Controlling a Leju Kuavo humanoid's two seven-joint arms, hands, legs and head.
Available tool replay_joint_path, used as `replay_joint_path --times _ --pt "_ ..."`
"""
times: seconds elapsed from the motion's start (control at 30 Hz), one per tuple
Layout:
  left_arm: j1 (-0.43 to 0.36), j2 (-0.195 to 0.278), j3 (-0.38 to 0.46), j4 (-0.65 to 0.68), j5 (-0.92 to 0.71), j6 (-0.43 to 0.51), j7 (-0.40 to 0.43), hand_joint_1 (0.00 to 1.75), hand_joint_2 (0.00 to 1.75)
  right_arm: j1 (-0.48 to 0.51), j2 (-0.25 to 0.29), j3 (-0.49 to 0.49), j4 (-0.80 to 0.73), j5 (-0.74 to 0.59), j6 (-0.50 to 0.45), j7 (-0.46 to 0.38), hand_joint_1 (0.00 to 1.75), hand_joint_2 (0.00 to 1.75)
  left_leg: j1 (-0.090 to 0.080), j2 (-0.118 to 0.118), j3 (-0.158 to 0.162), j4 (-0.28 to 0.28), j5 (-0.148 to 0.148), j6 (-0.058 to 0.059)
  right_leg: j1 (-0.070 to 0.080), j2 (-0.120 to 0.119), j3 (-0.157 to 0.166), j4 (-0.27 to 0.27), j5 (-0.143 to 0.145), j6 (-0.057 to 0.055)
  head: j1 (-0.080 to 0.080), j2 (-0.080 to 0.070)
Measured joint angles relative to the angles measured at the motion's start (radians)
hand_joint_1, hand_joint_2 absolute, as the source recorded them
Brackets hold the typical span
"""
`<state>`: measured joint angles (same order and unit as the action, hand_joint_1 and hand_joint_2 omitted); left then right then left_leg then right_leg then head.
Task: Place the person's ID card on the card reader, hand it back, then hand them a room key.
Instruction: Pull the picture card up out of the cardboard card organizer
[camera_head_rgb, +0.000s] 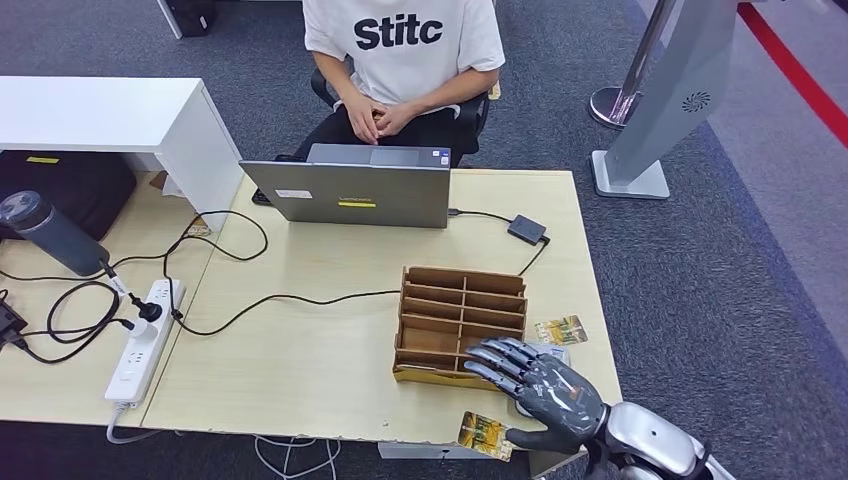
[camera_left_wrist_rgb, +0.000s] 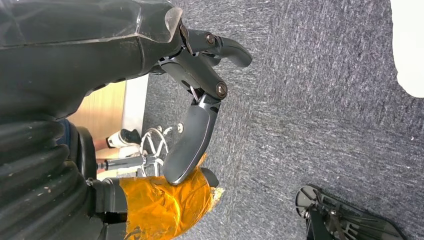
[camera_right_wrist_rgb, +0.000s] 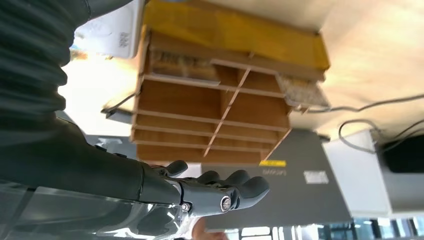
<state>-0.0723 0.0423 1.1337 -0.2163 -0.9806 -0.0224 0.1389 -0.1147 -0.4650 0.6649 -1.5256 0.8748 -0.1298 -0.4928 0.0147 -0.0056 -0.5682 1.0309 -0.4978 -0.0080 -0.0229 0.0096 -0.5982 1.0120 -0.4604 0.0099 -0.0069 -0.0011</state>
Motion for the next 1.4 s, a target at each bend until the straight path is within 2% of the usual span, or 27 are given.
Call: replay_joint_path --times 0.33,0.63,1.0,1.2,1.4 --pt "0.000 0.001 0.000 0.000 -0.007 0.000 0.000 0.00 1.75 -0.040 0.012 0.072 0.066 0.002 -0.011 0.009 0.00 1.75 0.000 0.000 -0.001 0.000 0.000 0.000 0.000 0.000 0.000 0.000 0.000 0.000 0.000 0.000" --pt "0.000 0.002 0.000 0.000 -0.016 -0.002 -0.002 0.00 1.75 -0.068 0.038 0.144 0.118 0.021 -0.051 0.052 0.00 1.75 0.000 0.000 0.000 0.000 0.000 0.000 0.000 0.000 0.000 0.000 0.000 0.000 0.000 0.000" --pt "0.000 0.001 0.006 0.000 -0.025 0.004 -0.002 0.00 1.75 -0.067 0.067 0.163 0.131 0.159 -0.160 0.205 0.00 1.75 0.000 0.000 0.000 0.000 0.000 0.000 0.000 0.000 0.000 0.000 0.000 0.000 0.000 0.000" --pt "0.000 0.000 0.017 0.000 -0.026 0.011 -0.002 0.00 1.75 -0.056 0.093 0.151 0.131 0.225 -0.168 0.277 0.00 1.75 0.000 0.000 0.000 0.000 0.000 0.000 0.000 0.000 0.000 0.000 0.000 0.000 0.000 0.000" --pt "0.000 -0.002 0.026 0.000 -0.028 0.012 -0.002 0.00 1.75 -0.049 0.118 0.123 0.138 0.267 -0.160 0.315 0.00 1.75 0.000 0.000 0.000 0.000 0.000 0.000 0.000 0.000 0.000 0.000 0.000 0.000 0.000 0.000"
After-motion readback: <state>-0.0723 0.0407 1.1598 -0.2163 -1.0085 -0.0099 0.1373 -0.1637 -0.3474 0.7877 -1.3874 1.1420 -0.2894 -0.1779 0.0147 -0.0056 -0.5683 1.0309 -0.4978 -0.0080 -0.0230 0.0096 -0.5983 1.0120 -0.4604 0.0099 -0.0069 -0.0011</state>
